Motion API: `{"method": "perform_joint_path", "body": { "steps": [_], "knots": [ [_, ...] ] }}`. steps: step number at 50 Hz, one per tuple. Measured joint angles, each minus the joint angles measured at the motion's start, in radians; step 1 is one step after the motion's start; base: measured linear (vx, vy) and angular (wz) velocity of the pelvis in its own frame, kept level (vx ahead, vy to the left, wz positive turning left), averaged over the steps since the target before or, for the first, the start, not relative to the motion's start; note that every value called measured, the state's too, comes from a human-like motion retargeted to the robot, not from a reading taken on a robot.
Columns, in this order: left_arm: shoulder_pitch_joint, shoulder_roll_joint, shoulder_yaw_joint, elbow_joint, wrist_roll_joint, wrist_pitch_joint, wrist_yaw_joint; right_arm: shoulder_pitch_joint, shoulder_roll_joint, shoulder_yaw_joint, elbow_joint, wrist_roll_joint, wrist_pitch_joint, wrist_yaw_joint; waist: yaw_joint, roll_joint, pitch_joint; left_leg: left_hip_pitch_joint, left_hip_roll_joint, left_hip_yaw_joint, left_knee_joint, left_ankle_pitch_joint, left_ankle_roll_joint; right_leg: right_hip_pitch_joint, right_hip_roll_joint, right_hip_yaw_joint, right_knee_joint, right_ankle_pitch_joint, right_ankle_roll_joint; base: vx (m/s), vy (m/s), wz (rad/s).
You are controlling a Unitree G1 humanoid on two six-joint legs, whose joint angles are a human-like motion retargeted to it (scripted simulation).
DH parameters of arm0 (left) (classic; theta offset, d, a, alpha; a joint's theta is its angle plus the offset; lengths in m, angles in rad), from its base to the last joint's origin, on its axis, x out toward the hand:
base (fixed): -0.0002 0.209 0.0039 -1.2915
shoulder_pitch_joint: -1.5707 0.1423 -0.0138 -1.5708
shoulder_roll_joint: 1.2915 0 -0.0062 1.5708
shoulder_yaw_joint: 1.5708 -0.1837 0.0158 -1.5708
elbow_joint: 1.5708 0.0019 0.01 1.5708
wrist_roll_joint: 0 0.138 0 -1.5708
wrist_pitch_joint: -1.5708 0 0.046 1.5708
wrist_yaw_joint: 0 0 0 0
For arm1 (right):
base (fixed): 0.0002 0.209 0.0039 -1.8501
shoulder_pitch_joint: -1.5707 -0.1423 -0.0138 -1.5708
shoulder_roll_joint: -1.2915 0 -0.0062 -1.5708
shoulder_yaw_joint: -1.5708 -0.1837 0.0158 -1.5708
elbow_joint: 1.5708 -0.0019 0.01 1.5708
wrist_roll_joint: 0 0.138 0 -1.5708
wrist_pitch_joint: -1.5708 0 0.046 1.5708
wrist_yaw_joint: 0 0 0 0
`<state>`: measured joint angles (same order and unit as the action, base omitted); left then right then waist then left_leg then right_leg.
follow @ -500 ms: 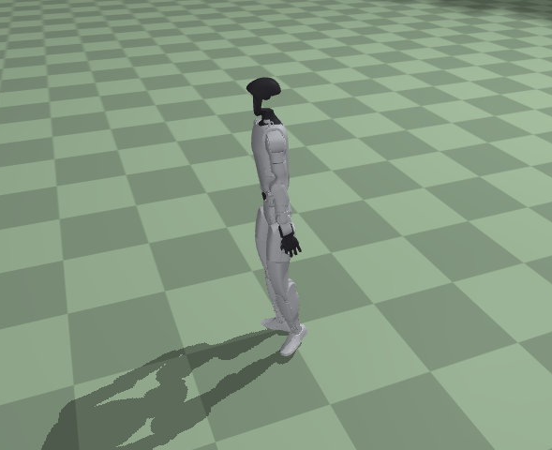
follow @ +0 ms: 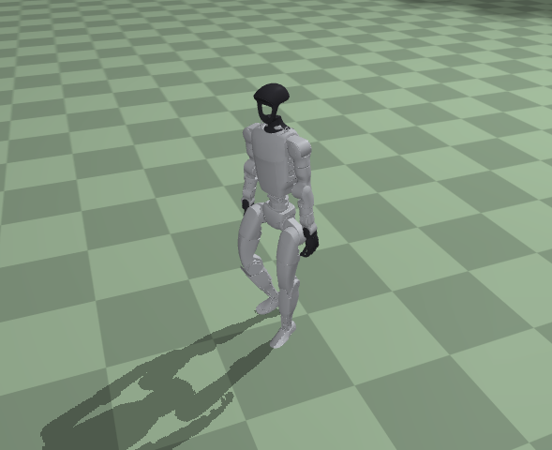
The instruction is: In place motions
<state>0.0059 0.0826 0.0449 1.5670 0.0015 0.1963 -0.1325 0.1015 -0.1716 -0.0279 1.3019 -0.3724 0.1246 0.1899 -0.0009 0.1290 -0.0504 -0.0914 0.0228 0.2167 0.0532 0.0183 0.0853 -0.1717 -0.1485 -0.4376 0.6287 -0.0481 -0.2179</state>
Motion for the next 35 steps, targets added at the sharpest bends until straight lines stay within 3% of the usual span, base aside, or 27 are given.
{"method": "perform_joint_path", "body": {
  "steps": [2, 4, 7, 10, 11, 13, 15, 17, 18, 20, 25, 35],
  "knots": [
    [-0.015, 0.014, -0.009, -0.004, 0.010, 0.002, 0.000, -0.006, 0.005, -0.008, 0.033, 0.007, 0.006, -0.002, -0.049, 0.002, 0.009, -0.011, -0.004, -0.052, -0.003, 0.020, -0.003, -0.029, 0.103, 0.190, -0.016, 0.007, 0.049, 0.12, -0.05, 2.09],
    [-0.034, 0.028, -0.010, -0.010, 0.013, 0.002, 0.004, -0.014, 0.011, -0.012, 0.070, 0.016, 0.012, 0.002, -0.086, -0.003, 0.017, -0.021, -0.010, -0.092, -0.007, 0.035, -0.009, -0.026, 0.153, 0.256, -0.072, 0.001, 0.088, 0.11, -0.10, 1.97],
    [-0.060, 0.048, -0.005, -0.028, 0.013, 0.003, 0.002, -0.015, 0.017, -0.010, 0.116, 0.028, 0.015, 0.011, -0.111, -0.033, 0.024, -0.030, -0.042, -0.141, -0.012, 0.052, -0.017, -0.006, 0.179, 0.290, -0.208, -0.020, 0.151, 0.13, -0.15, 1.66],
    [-0.075, 0.061, -0.007, -0.054, 0.008, 0.000, -0.004, -0.006, 0.022, -0.010, 0.148, 0.020, 0.021, 0.018, -0.108, -0.095, 0.030, -0.023, -0.108, -0.187, -0.014, 0.065, -0.017, 0.016, 0.174, 0.322, -0.368, -0.017, 0.269, 0.26, -0.15, 1.49],
    [-0.077, 0.064, -0.009, -0.062, 0.003, -0.004, -0.001, -0.004, 0.023, -0.010, 0.154, 0.012, 0.023, 0.023, -0.100, -0.118, 0.035, -0.015, -0.131, -0.202, -0.015, 0.067, -0.017, 0.022, 0.170, 0.325, -0.414, 0.005, 0.280, 0.22, -0.15, 1.27],
    [-0.075, 0.070, -0.015, -0.073, -0.008, -0.013, 0.008, 0.001, 0.028, -0.008, 0.162, -0.007, 0.026, 0.036, -0.073, -0.154, 0.040, 0.000, -0.165, -0.227, -0.016, 0.069, -0.015, 0.034, 0.165, 0.308, -0.484, 0.068, 0.259, 0.20, -0.14, 0.76],
    [-0.078, 0.074, -0.014, -0.071, -0.015, -0.020, 0.018, -0.005, 0.031, -0.009, 0.155, -0.037, 0.030, 0.063, -0.011, -0.174, 0.034, -0.012, -0.171, -0.220, -0.013, 0.068, -0.015, 0.047, 0.133, 0.287, -0.471, 0.029, 0.273, 0.13, -0.13, 0.14],
    [-0.080, 0.063, -0.015, -0.053, -0.021, -0.023, 0.034, -0.011, 0.029, -0.015, 0.131, -0.060, 0.032, 0.086, -0.008, -0.170, 0.036, -0.015, -0.176, -0.258, -0.010, 0.072, -0.018, 0.058, 0.129, 0.217, -0.470, 0.038, 0.265, 0.02, -0.09, 0.78],
    [-0.079, 0.055, -0.012, -0.042, -0.027, -0.023, 0.042, -0.016, 0.026, -0.014, 0.115, -0.066, 0.031, 0.088, -0.005, -0.168, 0.042, -0.012, -0.177, -0.267, -0.011, 0.073, -0.019, 0.060, 0.137, 0.269, -0.473, 0.040, 0.279, -0.02, -0.07, 0.70],
    [-0.081, 0.038, -0.002, -0.009, -0.046, -0.027, 0.055, -0.028, 0.017, -0.004, 0.075, -0.069, 0.028, 0.079, 0.001, -0.160, 0.052, -0.008, -0.171, -0.270, -0.014, 0.073, -0.025, 0.071, 0.124, 0.213, -0.470, 0.037, 0.288, -0.03, -0.06, 0.36],
    [-0.035, 0.023, 0.001, 0.032, -0.033, -0.018, 0.031, -0.053, 0.021, 0.012, 0.006, -0.046, 0.022, 0.039, -0.004, -0.158, 0.031, -0.015, -0.167, -0.268, -0.008, 0.058, -0.030, 0.072, 0.131, 0.204, -0.476, 0.026, 0.265, 0.00, -0.07, 0.27],
    [-0.015, 0.048, 0.015, 0.011, -0.030, -0.005, 0.023, -0.060, 0.052, 0.017, -0.091, -0.016, -0.016, 0.068, 0.013, -0.187, 0.034, -0.052, -0.203, -0.273, 0.101, 0.015, 0.001, 0.047, 0.098, 0.233, -0.458, 0.023, 0.279, -0.08, -0.07, -0.03]
  ]
}}
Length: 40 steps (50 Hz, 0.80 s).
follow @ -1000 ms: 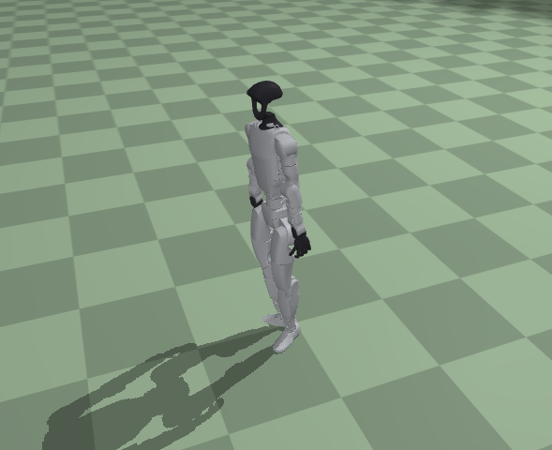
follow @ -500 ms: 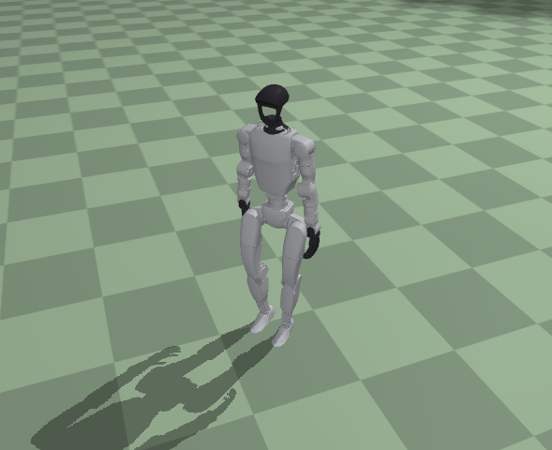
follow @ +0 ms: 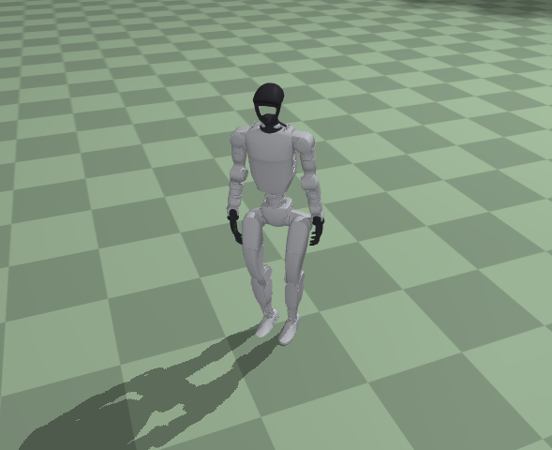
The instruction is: In place motions
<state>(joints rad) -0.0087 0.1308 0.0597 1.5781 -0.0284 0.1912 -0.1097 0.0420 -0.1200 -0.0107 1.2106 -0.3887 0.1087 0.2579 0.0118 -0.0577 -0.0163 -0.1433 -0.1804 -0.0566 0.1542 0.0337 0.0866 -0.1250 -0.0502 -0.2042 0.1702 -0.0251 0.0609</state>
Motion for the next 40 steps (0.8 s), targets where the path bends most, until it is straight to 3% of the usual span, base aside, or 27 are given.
{"method": "perform_joint_path", "body": {
  "steps": [5, 10, 15, 20, 25, 36, 40],
  "knots": [
    [-0.016, -0.009, -0.002, -0.017, -0.021, -0.001, 0.004, 0.013, -0.010, 0.006, 0.020, -0.049, 0.007, 0.008, 0.042, -0.011, -0.001, -0.024, -0.072, -0.194, 0.070, 0.044, 0.029, -0.028, -0.013, 0.081, -0.004, 0.023, 0.018, -0.08, 0.04, -0.93],
    [-0.021, -0.017, -0.012, -0.044, -0.033, -0.015, 0.010, 0.025, -0.013, 0.002, 0.060, -0.045, 0.017, 0.012, 0.090, -0.018, 0.017, 0.022, -0.082, -0.381, 0.045, 0.039, -0.030, -0.054, 0.003, 0.186, -0.004, 0.057, 0.042, -0.03, 0.07, -1.65],
    [-0.033, -0.020, -0.022, -0.040, -0.033, -0.020, 0.001, 0.012, -0.021, -0.013, 0.075, -0.045, 0.028, 0.011, 0.017, 0.010, 0.029, 0.061, -0.012, -0.143, -0.059, 0.011, 0.011, -0.080, 0.053, 0.242, -0.003, 0.094, 0.035, -0.13, 0.11, -1.35],
    [-0.050, 0.008, -0.015, -0.040, -0.010, -0.008, -0.020, -0.006, -0.021, 0.023, 0.063, -0.006, 0.027, -0.007, -0.086, 0.031, 0.045, 0.066, 0.051, 0.004, -0.120, 0.018, -0.040, -0.148, 0.110, 0.288, 0.039, 0.056, 0.007, -0.29, 0.10, -1.72],
    [-0.038, 0.055, -0.021, -0.041, 0.021, -0.003, -0.005, 0.001, -0.013, 0.015, 0.078, -0.008, 0.022, 0.019, -0.094, 0.036, 0.043, 0.083, 0.104, 0.189, -0.152, 0.005, -0.045, -0.187, 0.062, 0.021, 0.089, -0.065, -0.108, -0.32, 0.06, -2.25],
    [0.042, 0.048, 0.044, -0.004, 0.012, 0.013, 0.005, -0.006, -0.036, -0.002, 0.149, -0.017, 0.044, -0.023, -0.106, 0.054, 0.007, 0.110, 0.203, 0.592, -0.091, -0.129, -0.005, -0.103, -0.084, -0.631, 0.117, -0.193, -0.099, -0.36, 0.05, -2.82],
    [0.053, 0.036, 0.031, -0.014, 0.026, 0.018, 0.005, -0.009, -0.036, -0.035, 0.193, 0.032, 0.059, -0.036, -0.091, 0.048, -0.015, 0.130, 0.229, 0.733, -0.042, -0.186, -0.007, -0.064, -0.098, -0.777, 0.093, -0.127, -0.174, -0.39, -0.04, -2.66]
  ]
}}
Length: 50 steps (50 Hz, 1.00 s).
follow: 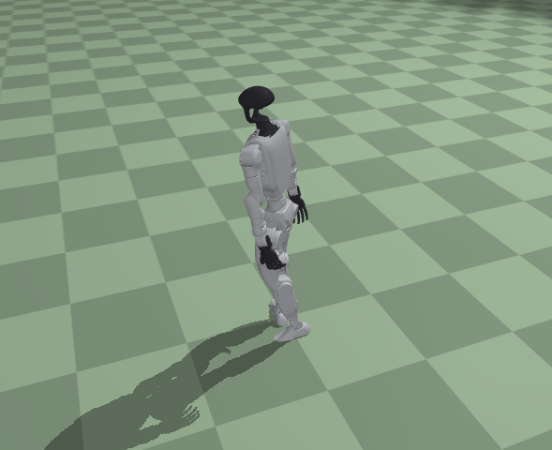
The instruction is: In place motions
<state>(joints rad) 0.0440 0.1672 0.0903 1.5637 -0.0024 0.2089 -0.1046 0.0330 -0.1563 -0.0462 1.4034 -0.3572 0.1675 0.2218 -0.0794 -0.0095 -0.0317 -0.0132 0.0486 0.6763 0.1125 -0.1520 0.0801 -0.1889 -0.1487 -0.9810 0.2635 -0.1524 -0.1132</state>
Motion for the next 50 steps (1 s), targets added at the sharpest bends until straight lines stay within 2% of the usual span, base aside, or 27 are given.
{"method": "perform_joint_path", "body": {
  "steps": [5, 7, 14, 17, 20, 22, 23, 25, 27, 29, 33, 35, 40, 42, 43, 44, 45, 50],
  "knots": [
    [-0.004, -0.009, -0.046, -0.029, -0.001, -0.004, -0.001, -0.003, 0.007, -0.031, 0.050, 0.034, 0.014, -0.012, -0.030, -0.013, -0.008, 0.045, -0.001, 0.098, 0.054, -0.054, 0.000, -0.006, 0.004, 0.057, -0.008, 0.116, -0.062, -0.45, -0.08, -1.97],
    [-0.014, -0.015, -0.061, -0.032, 0.009, -0.002, 0.001, -0.005, 0.007, -0.041, 0.075, 0.035, 0.019, -0.018, -0.055, -0.004, -0.016, 0.070, -0.007, 0.131, 0.052, -0.067, 0.001, -0.014, 0.014, 0.108, 0.008, 0.103, -0.068, -0.27, 0.05, -1.45],
    [-0.058, -0.064, -0.084, -0.026, 0.017, 0.004, -0.019, 0.035, 0.008, -0.106, 0.146, 0.055, 0.035, -0.046, -0.156, 0.060, -0.070, 0.159, -0.009, 0.176, 0.058, -0.048, -0.002, 0.021, 0.043, 0.193, 0.025, 0.071, -0.029, -0.09, 0.00, -0.92],
    [-0.075, -0.074, -0.105, -0.044, 0.027, 0.009, -0.049, 0.069, 0.013, -0.136, 0.169, 0.091, 0.027, -0.058, -0.138, 0.052, -0.096, 0.195, -0.018, 0.161, 0.105, 0.002, 0.031, 0.044, 0.031, 0.257, 0.027, 0.063, -0.015, 0.10, -0.13, -1.01],
    [-0.067, -0.080, -0.139, -0.084, 0.030, 0.001, -0.041, 0.092, 0.021, -0.162, 0.204, 0.099, 0.030, -0.069, -0.080, -0.004, -0.134, 0.192, -0.029, 0.116, 0.236, 0.072, 0.131, 0.068, 0.000, 0.328, -0.001, 0.063, -0.028, 0.23, -0.21, -1.42],
    [-0.055, -0.071, -0.168, -0.101, 0.011, -0.012, -0.033, 0.093, 0.030, -0.167, 0.210, 0.083, 0.041, -0.070, 0.008, -0.034, -0.112, 0.198, 0.029, 0.060, 0.427, 0.085, 0.182, 0.125, 0.037, 0.429, -0.022, 0.055, -0.040, 0.32, -0.44, -2.72],
    [-0.061, -0.062, -0.177, -0.105, 0.000, -0.015, -0.033, 0.079, 0.032, -0.166, 0.203, 0.072, 0.045, -0.065, 0.047, -0.038, -0.093, 0.184, 0.079, 0.007, 0.543, 0.082, 0.182, 0.147, 0.070, 0.480, -0.021, 0.041, -0.051, 0.17, -0.48, -2.89],
    [-0.076, -0.059, -0.176, -0.109, -0.014, -0.019, -0.033, 0.048, 0.037, -0.150, 0.164, 0.048, 0.043, -0.059, 0.081, -0.039, -0.065, 0.111, 0.091, -0.095, 0.681, 0.089, 0.182, 0.156, 0.086, 0.553, -0.044, 0.069, -0.056, -0.18, -0.22, -2.30],
    [-0.091, -0.068, -0.156, -0.107, -0.021, -0.020, -0.033, 0.009, 0.037, -0.115, 0.100, 0.032, 0.036, -0.053, 0.061, -0.049, -0.057, -0.004, -0.016, -0.226, 0.695, 0.131, 0.180, 0.126, 0.052, 0.610, -0.071, 0.113, -0.044, -0.38, 0.12, -1.39],
    [-0.099, -0.073, -0.138, -0.101, -0.026, -0.020, -0.034, -0.033, 0.034, -0.067, 0.031, 0.025, 0.023, -0.043, 0.023, -0.063, -0.054, -0.080, -0.107, -0.313, 0.670, 0.142, 0.170, 0.093, 0.013, 0.661, -0.074, 0.138, -0.029, -0.23, 0.10, -1.40],
    [-0.089, -0.069, -0.124, -0.084, -0.018, -0.018, -0.037, -0.089, 0.046, 0.040, -0.106, 0.018, -0.005, -0.011, 0.013, -0.056, -0.026, -0.147, -0.126, -0.365, 0.599, 0.043, 0.165, 0.082, 0.028, 0.767, -0.100, 0.179, -0.012, -0.04, -0.05, -2.10],
    [-0.088, -0.069, -0.125, -0.069, -0.007, -0.015, -0.034, -0.103, 0.054, 0.080, -0.167, 0.007, -0.021, 0.004, 0.025, -0.045, -0.011, -0.175, -0.151, -0.429, 0.516, 0.004, 0.143, 0.076, 0.046, 0.813, -0.110, 0.198, -0.004, 0.01, 0.00, -2.18],
    [-0.080, -0.076, -0.141, -0.027, -0.001, -0.008, -0.026, -0.094, 0.075, 0.132, -0.223, -0.035, -0.041, 0.010, 0.083, 0.005, 0.016, -0.170, -0.213, -0.739, 0.178, 0.011, -0.029, 0.092, 0.146, 0.926, -0.136, 0.224, -0.007, 0.15, 0.01, -2.07],
    [-0.072, -0.081, -0.141, -0.019, -0.003, -0.007, -0.024, -0.081, 0.078, 0.141, -0.206, -0.055, -0.041, 0.014, 0.108, 0.032, 0.023, -0.143, -0.197, -0.814, 0.052, 0.089, -0.103, 0.110, 0.203, 0.990, -0.145, 0.232, -0.007, 0.31, 0.04, -1.99],
    [-0.067, -0.085, -0.138, -0.018, -0.003, -0.008, -0.026, -0.076, 0.075, 0.144, -0.188, -0.067, -0.040, 0.019, 0.112, 0.039, 0.023, -0.128, -0.195, -0.829, 0.016, 0.166, -0.097, 0.121, 0.215, 1.019, -0.152, 0.238, 0.000, 0.33, 0.07, -1.31],
    [-0.063, -0.090, -0.131, -0.018, -0.001, -0.008, -0.032, -0.077, 0.070, 0.144, -0.160, -0.086, -0.038, 0.026, 0.081, 0.041, 0.018, -0.119, -0.169, -0.756, 0.024, 0.157, -0.092, 0.126, 0.209, 1.019, -0.158, 0.240, 0.009, 0.35, 0.11, -0.47],
    [-0.060, -0.095, -0.122, -0.018, 0.003, -0.008, -0.041, -0.080, 0.063, 0.143, -0.127, -0.108, -0.035, 0.035, 0.033, 0.042, 0.010, -0.113, -0.133, -0.638, 0.056, 0.105, -0.087, 0.129, 0.196, 1.003, -0.163, 0.240, 0.020, 0.33, 0.12, -0.42],
    [-0.059, -0.091, -0.092, -0.018, 0.034, -0.001, -0.064, -0.055, 0.050, 0.120, 0.058, -0.110, 0.034, -0.012, -0.045, 0.064, -0.021, -0.097, -0.123, -0.613, 0.022, 0.098, -0.087, 0.118, 0.218, 1.069, -0.162, 0.249, 0.017, 0.23, 0.09, -0.88]
  ]
}}
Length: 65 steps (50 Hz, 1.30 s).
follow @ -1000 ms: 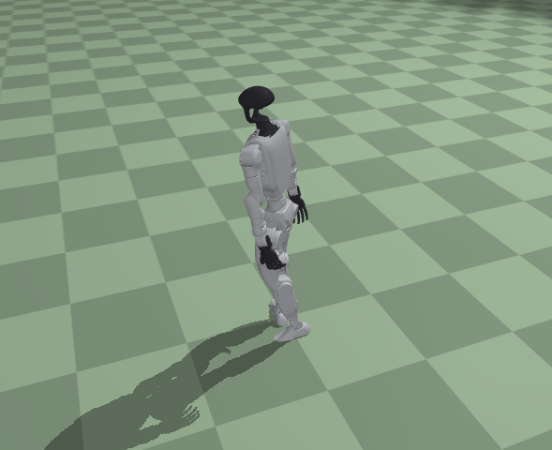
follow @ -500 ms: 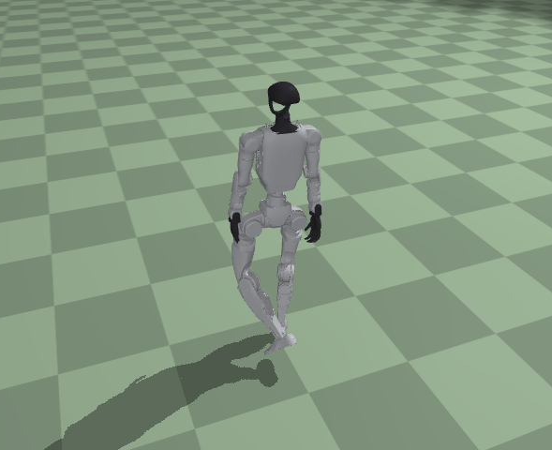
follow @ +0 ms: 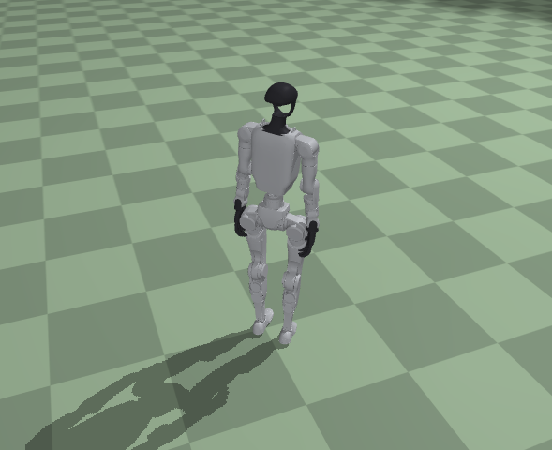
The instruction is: In place motions
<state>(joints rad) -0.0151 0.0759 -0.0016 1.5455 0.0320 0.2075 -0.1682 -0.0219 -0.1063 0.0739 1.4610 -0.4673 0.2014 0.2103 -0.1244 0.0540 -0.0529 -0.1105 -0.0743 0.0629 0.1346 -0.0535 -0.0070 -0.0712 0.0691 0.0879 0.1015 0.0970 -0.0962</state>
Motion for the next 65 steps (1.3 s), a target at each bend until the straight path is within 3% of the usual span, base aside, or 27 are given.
{"method": "perform_joint_path", "body": {
  "steps": [3, 8, 17, 20, 25, 27, 28, 32, 35, 40, 42, 45, 52, 53, 55, 57, 58, 62, 65],
  "knots": [
    [-0.020, 0.030, -0.011, -0.028, 0.026, -0.002, 0.000, 0.007, -0.033, -0.044, 0.097, 0.076, 0.014, 0.020, 0.020, -0.004, 0.014, 0.027, 0.012, 0.060, -0.015, -0.019, 0.007, -0.003, 0.007, 0.035, 0.010, 0.007, 0.003, 0.10, 0.04, -1.12],
    [-0.031, 0.066, -0.009, -0.049, 0.009, 0.001, 0.011, 0.077, -0.048, -0.140, 0.145, 0.103, 0.043, 0.003, 0.018, -0.015, -0.024, 0.017, 0.017, 0.091, -0.010, -0.042, 0.011, -0.020, 0.004, 0.046, 0.005, 0.012, 0.014, 0.16, -0.05, -0.36],
    [-0.044, 0.073, 0.046, -0.119, -0.048, -0.016, 0.002, 0.109, -0.034, -0.139, 0.139, 0.139, 0.019, -0.036, -0.009, -0.016, 0.018, 0.012, 0.022, 0.070, 0.014, -0.072, 0.008, -0.008, 0.010, 0.037, 0.009, 0.015, 0.014, 0.00, -0.02, 0.04],
    [-0.040, 0.073, 0.025, -0.124, -0.027, -0.019, 0.003, 0.108, -0.013, -0.120, 0.136, 0.150, 0.018, -0.035, -0.002, -0.019, 0.029, 0.006, 0.027, 0.045, 0.014, -0.072, -0.006, -0.003, 0.015, 0.012, 0.013, 0.012, 0.006, -0.04, -0.07, 0.71],
    [-0.034, 0.069, 0.006, -0.117, 0.012, -0.015, -0.017, 0.086, 0.002, -0.076, 0.083, 0.122, 0.030, -0.003, -0.109, -0.020, 0.058, -0.049, -0.015, -0.144, 0.038, -0.040, -0.014, -0.004, -0.001, -0.199, 0.007, 0.010, -0.015, -0.07, -0.11, 2.19],
    [-0.030, 0.065, 0.009, -0.117, 0.019, -0.014, -0.017, 0.078, -0.007, -0.057, 0.052, 0.095, 0.021, 0.003, -0.074, -0.026, 0.069, -0.064, -0.018, -0.146, 0.036, -0.020, -0.022, -0.003, -0.005, -0.229, 0.002, 0.009, -0.015, -0.12, -0.12, 0.77],
    [-0.031, 0.063, 0.014, -0.115, 0.021, -0.014, -0.016, 0.073, -0.014, -0.048, 0.033, 0.080, 0.015, 0.012, 0.001, -0.036, 0.074, -0.068, -0.008, -0.093, 0.031, -0.019, -0.026, 0.008, -0.003, -0.197, -0.006, 0.006, -0.012, -0.15, -0.11, -0.08],
    [-0.042, 0.055, -0.002, -0.108, 0.003, -0.015, -0.004, 0.068, -0.052, -0.060, -0.033, 0.042, -0.008, 0.034, 0.075, -0.049, 0.114, -0.093, -0.014, -0.083, 0.011, -0.047, -0.045, 0.022, -0.030, -0.328, -0.019, -0.004, -0.009, -0.09, -0.14, 1.66],
    [-0.040, 0.051, -0.011, -0.101, -0.016, -0.017, 0.008, 0.073, -0.087, -0.078, -0.047, 0.034, -0.016, 0.031, 0.125, -0.060, 0.124, -0.109, 0.022, 0.039, -0.006, -0.122, -0.051, 0.017, -0.056, -0.426, -0.015, -0.021, -0.015, 0.02, -0.08, 2.26],
    [-0.024, 0.060, 0.012, -0.112, -0.026, -0.018, 0.011, 0.085, -0.125, -0.116, -0.022, 0.036, 0.006, 0.014, 0.145, -0.060, 0.120, -0.089, 0.167, 0.436, -0.031, -0.109, -0.169, 0.013, -0.087, -0.601, -0.001, -0.064, -0.017, 0.13, 0.00, 2.69],
    [-0.019, 0.066, 0.036, -0.115, -0.032, -0.016, 0.009, 0.096, -0.130, -0.132, -0.010, 0.030, 0.008, 0.006, 0.133, -0.069, 0.108, -0.083, 0.189, 0.471, 0.005, -0.104, -0.152, 0.016, -0.110, -0.679, -0.001, -0.079, -0.013, 0.29, 0.10, 2.95],
    [-0.015, 0.080, 0.067, -0.113, -0.056, -0.013, 0.018, 0.118, -0.120, -0.144, 0.004, 0.027, 0.008, -0.001, 0.138, -0.095, 0.090, -0.076, 0.190, 0.418, 0.085, -0.118, -0.082, 0.030, -0.144, -0.786, -0.008, -0.091, -0.005, 0.32, 0.08, 2.56],
    [-0.006, 0.110, 0.098, -0.094, -0.085, -0.012, 0.054, 0.144, -0.055, -0.162, -0.001, 0.022, -0.015, 0.009, 0.087, -0.165, 0.011, 0.068, 0.234, 0.748, 0.197, -0.140, 0.034, 0.054, -0.223, -0.995, -0.023, -0.109, 0.042, 0.38, 0.15, 2.48],
    [-0.003, 0.111, 0.091, -0.086, -0.076, -0.010, 0.055, 0.147, -0.051, -0.165, -0.004, 0.018, -0.022, 0.012, 0.079, -0.160, -0.005, 0.082, 0.220, 0.763, 0.185, -0.127, 0.045, 0.056, -0.222, -1.016, -0.028, -0.110, 0.050, 0.43, 0.20, 2.25],
    [-0.006, 0.105, 0.064, -0.065, -0.049, -0.002, 0.057, 0.155, -0.049, -0.179, -0.011, 0.010, -0.036, 0.019, 0.067, -0.119, -0.036, 0.097, 0.177, 0.691, 0.114, -0.090, 0.013, 0.063, -0.190, -1.074, -0.034, -0.118, 0.062, 0.46, 0.29, 1.92],
    [-0.007, 0.087, 0.044, -0.050, -0.028, 0.001, 0.067, 0.159, -0.056, -0.182, -0.018, 0.015, -0.043, 0.016, 0.110, -0.069, -0.045, 0.128, 0.136, 0.676, -0.004, -0.111, -0.033, 0.072, -0.150, -1.101, -0.022, -0.127, 0.063, 0.50, 0.45, 0.77],
    [-0.007, 0.073, 0.041, -0.044, -0.020, 0.001, 0.071, 0.156, -0.063, -0.179, -0.019, 0.022, -0.043, 0.013, 0.139, -0.048, -0.044, 0.140, 0.110, 0.637, -0.054, -0.103, -0.023, 0.079, -0.139, -1.110, -0.012, -0.130, 0.061, 0.37, 0.43, 0.12],
    [-0.017, 0.011, 0.060, -0.032, -0.026, -0.017, 0.070, 0.100, -0.086, -0.185, -0.028, 0.060, -0.022, -0.017, 0.181, -0.004, -0.015, 0.119, 0.109, 0.546, -0.077, -0.070, -0.039, 0.097, -0.180, -1.144, 0.063, -0.132, 0.054, 0.22, 0.39, 0.42],
    [-0.012, -0.007, 0.021, -0.020, -0.039, -0.028, 0.063, 0.097, -0.095, -0.208, -0.077, 0.108, -0.051, -0.026, 0.130, 0.056, -0.012, 0.099, 0.121, 0.455, -0.062, -0.083, -0.010, 0.112, -0.233, -1.165, 0.175, -0.120, 0.051, 0.32, 0.30, 1.87]
  ]
}}
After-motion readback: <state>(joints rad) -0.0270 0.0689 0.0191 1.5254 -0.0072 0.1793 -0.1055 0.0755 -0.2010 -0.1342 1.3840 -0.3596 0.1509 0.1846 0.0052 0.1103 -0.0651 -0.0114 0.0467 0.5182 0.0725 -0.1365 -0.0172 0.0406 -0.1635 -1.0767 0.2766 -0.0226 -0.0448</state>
